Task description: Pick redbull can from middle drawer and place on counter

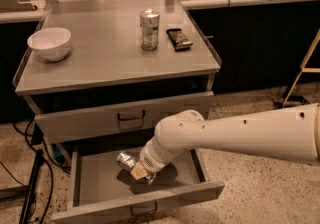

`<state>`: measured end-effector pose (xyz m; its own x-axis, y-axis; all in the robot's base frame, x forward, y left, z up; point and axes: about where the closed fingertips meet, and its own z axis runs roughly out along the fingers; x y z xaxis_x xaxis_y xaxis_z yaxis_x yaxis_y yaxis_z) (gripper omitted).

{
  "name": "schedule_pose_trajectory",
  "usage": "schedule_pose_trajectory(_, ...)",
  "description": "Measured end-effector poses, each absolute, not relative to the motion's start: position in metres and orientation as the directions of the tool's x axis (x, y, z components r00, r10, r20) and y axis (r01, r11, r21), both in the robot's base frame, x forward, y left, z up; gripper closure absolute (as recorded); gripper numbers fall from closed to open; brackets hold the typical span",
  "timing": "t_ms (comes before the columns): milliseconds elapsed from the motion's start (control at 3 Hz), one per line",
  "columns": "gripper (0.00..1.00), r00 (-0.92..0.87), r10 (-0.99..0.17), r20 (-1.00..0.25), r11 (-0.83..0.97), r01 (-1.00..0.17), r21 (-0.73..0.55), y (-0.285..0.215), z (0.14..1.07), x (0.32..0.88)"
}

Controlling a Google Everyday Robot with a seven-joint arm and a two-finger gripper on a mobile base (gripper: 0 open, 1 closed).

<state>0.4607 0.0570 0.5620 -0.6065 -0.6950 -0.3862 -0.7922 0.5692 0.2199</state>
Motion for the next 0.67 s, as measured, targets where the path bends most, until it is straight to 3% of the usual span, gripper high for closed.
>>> schedule_pose_trajectory(667, 1.0, -0.611, -0.673, -0.416, 0.601, -0.78, 0.173, 0.054, 0.587, 0.462)
